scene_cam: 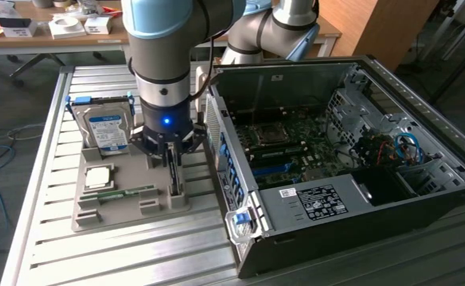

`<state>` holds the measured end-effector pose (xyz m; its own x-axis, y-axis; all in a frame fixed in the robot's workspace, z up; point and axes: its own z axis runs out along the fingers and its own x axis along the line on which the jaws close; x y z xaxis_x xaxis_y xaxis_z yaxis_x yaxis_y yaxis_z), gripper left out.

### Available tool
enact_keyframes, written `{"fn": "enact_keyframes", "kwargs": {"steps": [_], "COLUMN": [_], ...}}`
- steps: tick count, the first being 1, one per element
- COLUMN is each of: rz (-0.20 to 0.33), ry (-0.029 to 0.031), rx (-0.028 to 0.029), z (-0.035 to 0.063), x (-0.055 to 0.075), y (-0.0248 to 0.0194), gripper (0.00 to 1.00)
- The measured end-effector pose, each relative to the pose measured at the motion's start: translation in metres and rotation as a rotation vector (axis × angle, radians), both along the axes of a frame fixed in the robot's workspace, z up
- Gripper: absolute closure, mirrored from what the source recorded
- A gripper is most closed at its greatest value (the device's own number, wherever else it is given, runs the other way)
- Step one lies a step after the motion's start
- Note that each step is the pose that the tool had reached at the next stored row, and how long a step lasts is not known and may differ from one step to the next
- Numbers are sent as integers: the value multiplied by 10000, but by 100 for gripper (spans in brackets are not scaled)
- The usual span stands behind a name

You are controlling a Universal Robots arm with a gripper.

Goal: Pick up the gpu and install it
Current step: 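Pick up the gpu and move the gpu toward the slot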

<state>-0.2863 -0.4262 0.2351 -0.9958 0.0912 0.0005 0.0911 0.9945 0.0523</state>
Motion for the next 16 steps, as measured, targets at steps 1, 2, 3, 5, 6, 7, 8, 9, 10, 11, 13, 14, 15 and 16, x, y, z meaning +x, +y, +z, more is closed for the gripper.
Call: {"fn": "enact_keyframes", "kwargs": {"steps": [1,2,3,5,6,7,8,9,10,11,13,14,15,16], "rz": [2,2,0,-2,0,0,0,0,0,0,0,0,0,0], "ry": [6,13,20,30,33,33,33,33,33,33,33,33,33,33], "rx": [1,1,0,-1,0,0,0,0,0,0,0,0,0,0], "z": [-1,0,0,0,0,0,0,0,0,0,0,0,0,0], "x": [9,15,17,17,19,19,19,19,19,19,19,19,19,19], "y": [-1,-1,0,0,0,0,0,0,0,0,0,0,0,0], "gripper": [65,65,65,65,65,65,65,65,65,65,65,65,65,65]}}
